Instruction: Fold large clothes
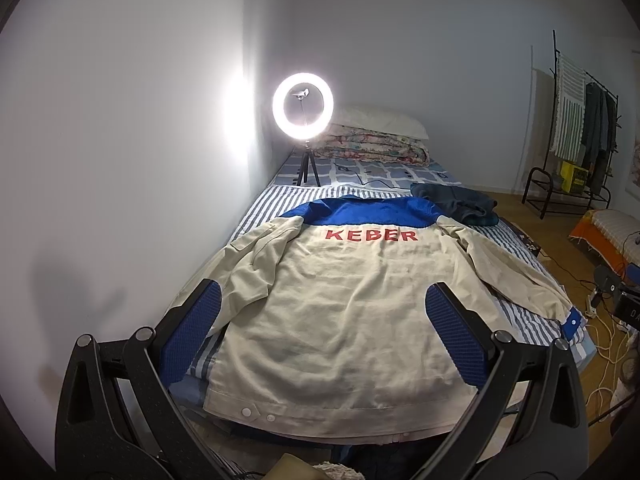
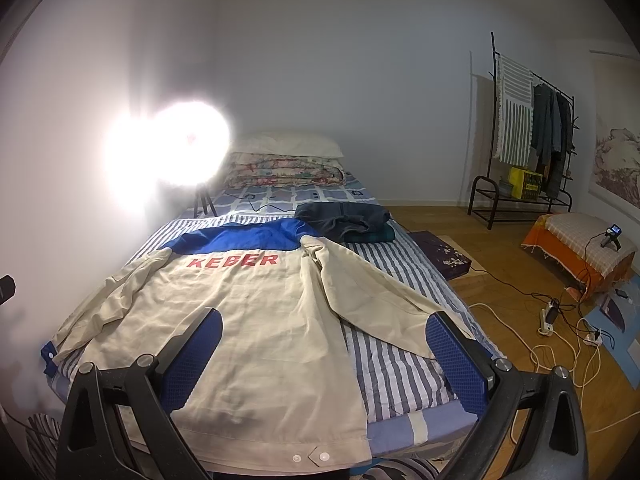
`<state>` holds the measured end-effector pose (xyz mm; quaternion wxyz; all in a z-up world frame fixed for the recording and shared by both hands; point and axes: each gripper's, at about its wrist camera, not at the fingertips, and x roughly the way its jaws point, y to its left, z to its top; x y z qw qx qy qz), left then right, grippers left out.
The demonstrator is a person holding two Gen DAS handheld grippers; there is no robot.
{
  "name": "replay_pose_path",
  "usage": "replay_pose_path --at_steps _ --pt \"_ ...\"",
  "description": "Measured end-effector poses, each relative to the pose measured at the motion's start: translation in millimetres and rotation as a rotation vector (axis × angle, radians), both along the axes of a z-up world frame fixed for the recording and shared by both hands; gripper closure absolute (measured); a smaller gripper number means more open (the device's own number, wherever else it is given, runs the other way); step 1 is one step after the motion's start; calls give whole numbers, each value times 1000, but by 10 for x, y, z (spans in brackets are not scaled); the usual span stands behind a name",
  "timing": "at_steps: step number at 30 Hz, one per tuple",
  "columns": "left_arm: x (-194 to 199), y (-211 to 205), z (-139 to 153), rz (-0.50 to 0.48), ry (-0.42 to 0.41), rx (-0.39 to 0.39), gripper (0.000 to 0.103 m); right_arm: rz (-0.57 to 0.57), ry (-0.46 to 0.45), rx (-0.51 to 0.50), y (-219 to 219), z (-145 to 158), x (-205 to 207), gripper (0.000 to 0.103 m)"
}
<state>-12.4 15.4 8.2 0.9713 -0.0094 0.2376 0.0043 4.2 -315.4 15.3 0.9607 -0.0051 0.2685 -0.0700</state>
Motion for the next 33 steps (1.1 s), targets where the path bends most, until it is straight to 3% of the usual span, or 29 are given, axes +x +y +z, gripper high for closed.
replay_pose_path --at_steps 11,18,22,25,29,33 --pt "11 54 -118 35 14 5 0 63 7 31 111 -42 195 0" --pt "-170 308 -265 81 -18 -3 0 298 -7 149 417 -118 604 1" --pt "-299 464 -357 111 -15 -3 0 421 21 171 775 -193 879 13" --pt "-381 560 -414 122 -14 -13 5 524 73 241 1069 -290 1133 19" --pt "-434 691 -517 134 0 -27 12 670 214 372 1496 -488 1508 39" --pt "-437 803 -629 143 34 -39 27 770 349 484 2025 -764 1868 43"
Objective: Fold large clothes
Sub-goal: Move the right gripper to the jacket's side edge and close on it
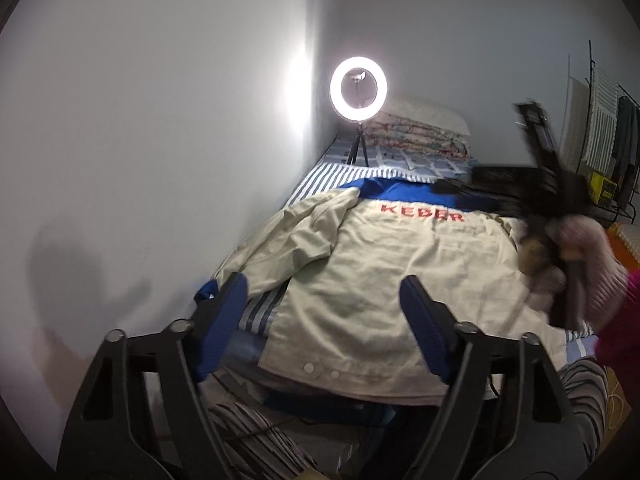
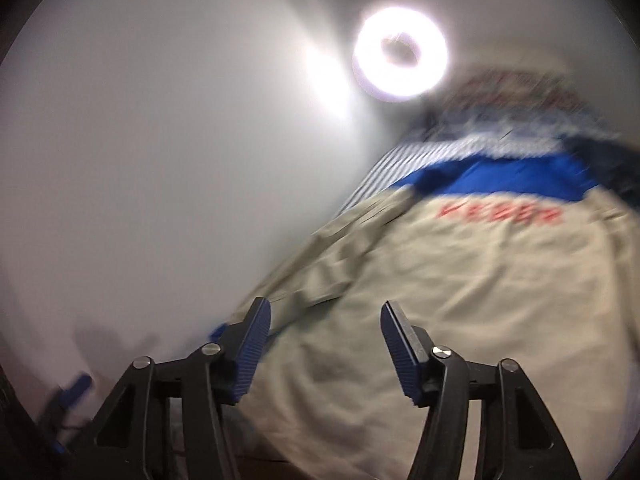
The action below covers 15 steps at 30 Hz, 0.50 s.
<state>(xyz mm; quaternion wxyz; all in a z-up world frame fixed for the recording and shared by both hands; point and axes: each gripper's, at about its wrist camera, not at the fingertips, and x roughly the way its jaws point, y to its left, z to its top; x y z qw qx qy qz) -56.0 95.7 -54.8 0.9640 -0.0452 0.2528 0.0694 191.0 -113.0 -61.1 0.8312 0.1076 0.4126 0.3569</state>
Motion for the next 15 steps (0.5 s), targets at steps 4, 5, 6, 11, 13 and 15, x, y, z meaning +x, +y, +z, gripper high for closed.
replay_pose_path --at_steps 4,5,6,11,13,15 --pt "25 154 -121 3 29 -50 39 55 131 59 521 -280 391 44" --pt "37 198 -149 4 34 -64 40 61 169 77 629 -356 502 45" --pt "47 235 -168 7 37 -73 41 61 211 99 765 -446 624 45" --pt "126 427 -276 32 47 -99 43 23 331 120 1271 -832 1140 51" --pt "159 502 -308 45 48 -103 44 -1 358 104 1462 -1009 1326 52" --pt "191 575 -338 58 50 -105 44 -24 384 82 1668 -1180 1508 52"
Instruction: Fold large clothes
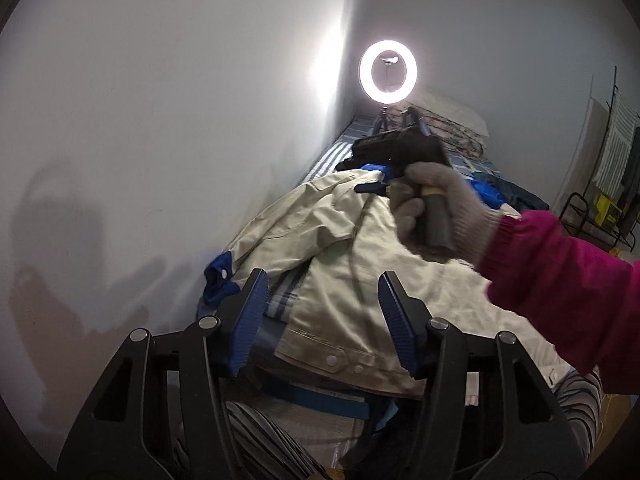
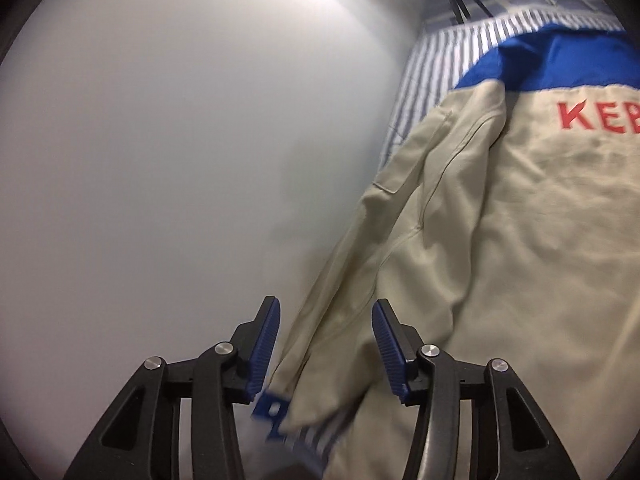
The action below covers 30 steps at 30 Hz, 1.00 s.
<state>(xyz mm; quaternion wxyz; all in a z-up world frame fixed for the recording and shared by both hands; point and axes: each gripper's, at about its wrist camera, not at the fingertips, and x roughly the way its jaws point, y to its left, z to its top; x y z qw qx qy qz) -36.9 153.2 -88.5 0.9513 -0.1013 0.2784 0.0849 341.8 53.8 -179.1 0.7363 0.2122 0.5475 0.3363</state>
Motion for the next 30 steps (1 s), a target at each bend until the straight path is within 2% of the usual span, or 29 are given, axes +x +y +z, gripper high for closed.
replay_pose_path --at_steps 5,9,16,18,21,23,25,26,30 --pt "131 194 -111 30 18 -9 46 -16 76 -36 498 -424 336 54" --pt "267 325 -221 45 34 -33 49 -8 81 -97 826 -599 480 54" --pt "349 386 -325 53 47 -46 49 -72 133 -144 1104 -876 706 54" --pt "341 381 -330 54 51 -44 49 -66 125 -187 1225 -953 733 57" --pt "293 367 -304 60 54 -40 51 -38 98 -241 1398 -974 750 66" --pt "275 370 -291 67 56 -33 52 -20 81 -264 1484 -993 745 85" --pt "281 396 -309 75 60 -28 54 -18 74 -261 1493 -969 723 99" --pt "287 402 -309 78 63 -27 55 -16 66 -255 1496 -947 718 103" --pt "301 434 -350 84 65 -19 58 2 31 -220 1340 -654 634 103"
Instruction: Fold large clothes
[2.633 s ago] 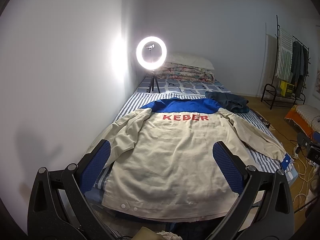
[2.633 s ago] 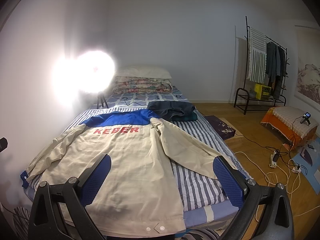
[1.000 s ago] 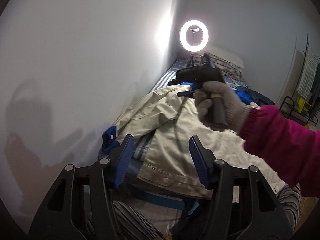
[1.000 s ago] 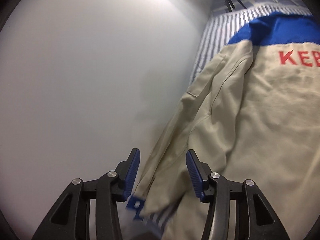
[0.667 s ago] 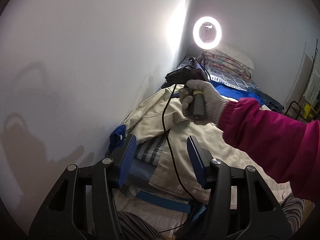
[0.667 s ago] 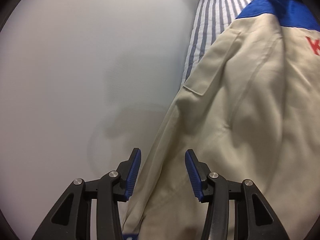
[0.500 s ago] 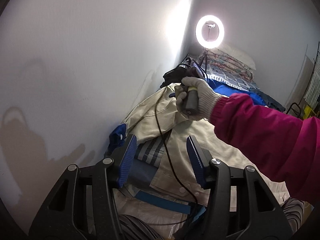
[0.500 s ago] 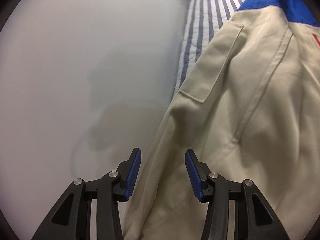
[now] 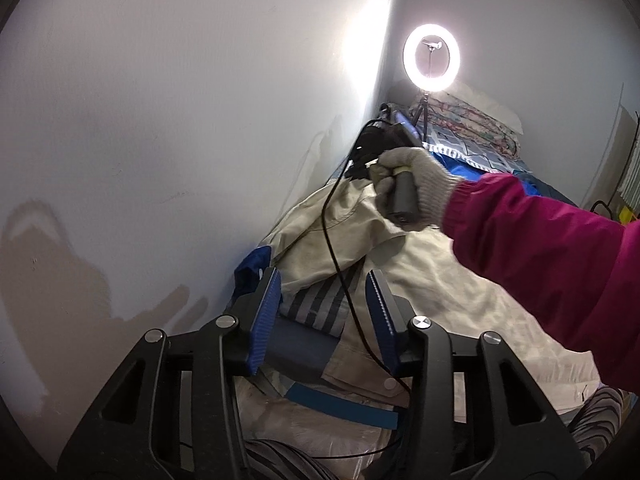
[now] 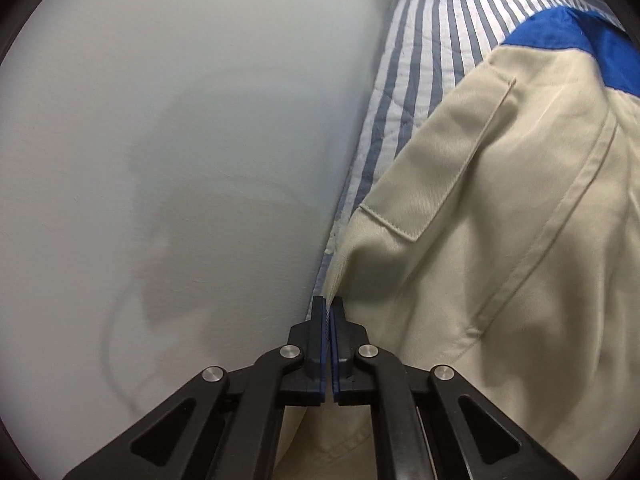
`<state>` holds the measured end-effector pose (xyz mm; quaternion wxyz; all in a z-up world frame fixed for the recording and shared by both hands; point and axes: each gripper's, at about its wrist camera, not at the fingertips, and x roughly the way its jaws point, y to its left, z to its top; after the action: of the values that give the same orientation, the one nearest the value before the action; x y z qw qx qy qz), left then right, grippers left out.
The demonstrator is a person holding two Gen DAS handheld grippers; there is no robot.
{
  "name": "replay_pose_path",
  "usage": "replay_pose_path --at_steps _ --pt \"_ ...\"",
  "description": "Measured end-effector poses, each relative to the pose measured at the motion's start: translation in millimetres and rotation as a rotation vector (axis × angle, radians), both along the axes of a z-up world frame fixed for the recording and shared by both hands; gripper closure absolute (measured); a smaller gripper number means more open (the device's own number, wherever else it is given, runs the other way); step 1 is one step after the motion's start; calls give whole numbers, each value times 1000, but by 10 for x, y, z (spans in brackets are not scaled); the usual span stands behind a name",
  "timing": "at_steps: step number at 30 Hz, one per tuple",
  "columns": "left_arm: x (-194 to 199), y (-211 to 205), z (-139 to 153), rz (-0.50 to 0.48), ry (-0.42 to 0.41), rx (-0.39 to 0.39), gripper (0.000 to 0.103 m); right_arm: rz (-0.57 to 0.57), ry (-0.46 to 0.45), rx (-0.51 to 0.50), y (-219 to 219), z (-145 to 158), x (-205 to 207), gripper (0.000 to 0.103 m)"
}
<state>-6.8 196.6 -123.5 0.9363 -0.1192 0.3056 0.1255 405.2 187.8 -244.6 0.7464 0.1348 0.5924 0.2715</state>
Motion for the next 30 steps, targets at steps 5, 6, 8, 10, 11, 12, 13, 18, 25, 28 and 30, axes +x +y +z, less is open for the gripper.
replay_pose_path --at_steps 5,6,8,10,11,12,13,18,25,28,30 --pt "16 -10 5 8 -11 19 58 12 -21 63 -332 279 -70 103" --pt "3 -25 23 9 -17 24 58 16 -30 77 -409 354 -110 103" --pt "-11 -42 49 7 -25 39 58 26 -45 95 -573 365 -43 103" --pt "-31 -78 111 6 -32 60 58 32 -55 117 -747 447 -130 103" --pt "-42 -97 133 5 -35 67 58 32 -60 123 -844 494 -179 103" --pt "-55 -117 155 4 -39 73 58 29 -64 135 -974 541 -229 103" --pt "-77 -151 190 4 -44 79 58 29 -66 143 -1053 552 -260 103" --pt "-190 -286 298 -3 -71 99 58 34 -79 159 -1580 613 -500 103" --pt "-252 -468 321 -48 -64 95 58 -20 -34 102 -2355 359 -796 103" --pt "-201 -481 290 -69 -52 82 58 -38 -7 15 -2570 155 -814 97" --pt "-124 -464 251 -86 -37 70 58 -64 1 -28 -2773 149 -853 88"
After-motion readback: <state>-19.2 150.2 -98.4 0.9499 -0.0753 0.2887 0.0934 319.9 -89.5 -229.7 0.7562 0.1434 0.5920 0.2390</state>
